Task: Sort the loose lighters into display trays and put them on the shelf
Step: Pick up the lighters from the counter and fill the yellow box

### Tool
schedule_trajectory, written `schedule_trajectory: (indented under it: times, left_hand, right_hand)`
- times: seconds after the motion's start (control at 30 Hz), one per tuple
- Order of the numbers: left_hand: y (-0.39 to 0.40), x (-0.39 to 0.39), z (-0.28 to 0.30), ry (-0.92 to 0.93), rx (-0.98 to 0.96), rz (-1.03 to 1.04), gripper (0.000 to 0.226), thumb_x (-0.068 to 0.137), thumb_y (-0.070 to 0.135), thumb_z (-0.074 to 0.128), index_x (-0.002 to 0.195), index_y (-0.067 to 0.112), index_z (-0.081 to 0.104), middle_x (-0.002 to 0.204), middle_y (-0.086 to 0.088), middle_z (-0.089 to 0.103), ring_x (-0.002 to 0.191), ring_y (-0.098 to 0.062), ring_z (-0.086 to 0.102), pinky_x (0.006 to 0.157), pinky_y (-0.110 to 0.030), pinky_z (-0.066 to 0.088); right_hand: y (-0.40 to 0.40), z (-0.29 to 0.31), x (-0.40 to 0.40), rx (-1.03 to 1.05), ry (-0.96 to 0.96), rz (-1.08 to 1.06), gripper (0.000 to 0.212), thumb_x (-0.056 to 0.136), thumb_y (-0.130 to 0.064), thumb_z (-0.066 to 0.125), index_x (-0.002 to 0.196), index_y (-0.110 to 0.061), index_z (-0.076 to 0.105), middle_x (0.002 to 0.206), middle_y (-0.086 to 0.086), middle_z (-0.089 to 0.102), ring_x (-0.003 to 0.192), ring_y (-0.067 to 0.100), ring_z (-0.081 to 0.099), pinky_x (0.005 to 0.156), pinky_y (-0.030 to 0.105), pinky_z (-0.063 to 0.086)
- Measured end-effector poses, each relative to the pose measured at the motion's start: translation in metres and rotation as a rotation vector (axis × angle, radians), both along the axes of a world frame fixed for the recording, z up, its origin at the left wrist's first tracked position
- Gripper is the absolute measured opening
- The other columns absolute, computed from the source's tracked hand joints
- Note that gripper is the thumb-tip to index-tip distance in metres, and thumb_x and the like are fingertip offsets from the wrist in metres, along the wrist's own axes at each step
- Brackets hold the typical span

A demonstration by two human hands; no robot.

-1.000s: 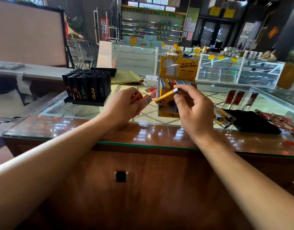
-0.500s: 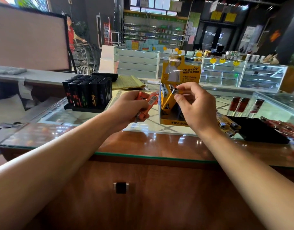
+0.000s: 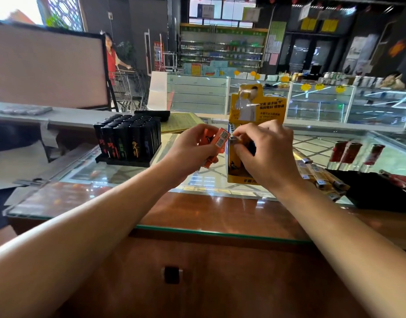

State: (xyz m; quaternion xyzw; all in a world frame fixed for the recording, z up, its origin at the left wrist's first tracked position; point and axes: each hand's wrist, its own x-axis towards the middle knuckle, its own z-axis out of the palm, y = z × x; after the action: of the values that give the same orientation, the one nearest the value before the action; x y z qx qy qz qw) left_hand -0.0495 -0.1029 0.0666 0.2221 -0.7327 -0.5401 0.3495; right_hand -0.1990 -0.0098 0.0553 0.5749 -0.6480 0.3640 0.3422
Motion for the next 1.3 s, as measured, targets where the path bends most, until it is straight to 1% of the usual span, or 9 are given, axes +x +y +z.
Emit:
schedule_trajectory:
  times: [0.13,0.27,0.4,0.53,0.67,0.83,0.97,1.13,1.3]
  left_hand:
    - [0.001,-0.003,-0.002,-0.006,-0.044,0.031,0.024,0.089,0.001,0.062,0.105,0.02,0.064,0.078,-0.002,0.065,0.058,-0.013,0.059,0.046,-0.017,0.041]
    - [0.0,-0.004,-0.005,0.025,-0.038,0.067,0.031,0.085,-0.005,0.06,0.105,0.018,0.064,0.085,-0.002,0.066,0.062,-0.016,0.06,0.046,-0.018,0.042]
    - [-0.003,-0.002,-0.009,0.047,-0.034,0.106,0.035,0.082,-0.007,0.059,0.108,0.015,0.065,0.081,-0.002,0.065,0.053,-0.008,0.058,0.044,-0.016,0.04]
    - [-0.004,0.001,-0.011,0.047,-0.041,0.112,0.034,0.082,-0.005,0.061,0.109,0.016,0.066,0.081,-0.001,0.067,0.052,-0.007,0.059,0.044,-0.016,0.041]
    - [-0.005,0.002,-0.012,0.06,-0.042,0.096,0.032,0.082,-0.004,0.064,0.108,0.014,0.067,0.08,0.0,0.068,0.057,-0.011,0.061,0.046,-0.018,0.042]
    - [-0.004,0.005,-0.012,0.102,-0.045,0.037,0.027,0.083,0.001,0.072,0.107,0.014,0.066,0.083,-0.002,0.072,0.063,-0.013,0.065,0.048,-0.019,0.043]
    - [-0.002,0.007,-0.012,0.139,-0.046,-0.001,0.025,0.083,0.004,0.075,0.103,0.016,0.066,0.086,-0.006,0.073,0.069,-0.018,0.07,0.051,-0.022,0.045]
    - [0.0,0.009,-0.011,0.171,-0.005,-0.066,0.023,0.083,0.004,0.074,0.102,0.014,0.067,0.087,-0.008,0.072,0.069,-0.02,0.071,0.05,-0.021,0.046]
    - [-0.002,0.009,-0.013,0.158,0.012,-0.108,0.017,0.088,0.006,0.069,0.104,0.014,0.067,0.084,-0.006,0.072,0.069,-0.02,0.069,0.05,-0.023,0.044]
  right_hand:
    - [-0.001,-0.006,0.001,0.009,0.034,0.002,0.021,0.083,-0.026,0.07,0.104,-0.022,0.07,0.084,-0.008,0.07,0.091,0.025,0.055,0.075,0.032,0.02]
    - [0.003,-0.007,-0.004,0.009,-0.005,0.001,0.024,0.082,-0.029,0.063,0.105,-0.022,0.069,0.089,-0.006,0.069,0.094,0.024,0.052,0.075,0.027,0.016]
    - [0.002,-0.01,-0.007,0.034,0.011,-0.022,0.024,0.085,-0.031,0.061,0.105,-0.022,0.068,0.099,-0.005,0.069,0.099,0.024,0.05,0.078,0.03,0.021]
    - [-0.001,-0.012,-0.009,0.041,0.016,-0.049,0.023,0.083,-0.03,0.064,0.105,-0.022,0.068,0.102,-0.004,0.068,0.1,0.024,0.048,0.08,0.034,0.025]
    - [0.001,-0.014,-0.011,0.041,0.004,-0.047,0.025,0.082,-0.029,0.066,0.105,-0.022,0.068,0.105,-0.003,0.065,0.102,0.021,0.044,0.081,0.033,0.026]
    - [0.003,-0.015,-0.014,0.036,-0.025,-0.026,0.028,0.083,-0.03,0.066,0.11,-0.024,0.072,0.107,-0.005,0.066,0.103,0.023,0.046,0.082,0.03,0.025]
    - [0.005,-0.012,-0.009,0.023,-0.053,-0.005,0.033,0.085,-0.035,0.064,0.115,-0.022,0.069,0.109,-0.004,0.067,0.104,0.024,0.048,0.084,0.033,0.03]
    - [0.007,-0.009,-0.001,0.032,-0.016,0.151,0.043,0.088,-0.019,0.065,0.131,-0.02,0.06,0.118,-0.001,0.065,0.109,0.019,0.042,0.089,0.035,0.034]
    - [0.006,-0.007,-0.005,-0.021,-0.007,0.169,0.025,0.09,-0.019,0.065,0.114,-0.016,0.07,0.111,-0.001,0.068,0.105,0.018,0.045,0.088,0.031,0.037]
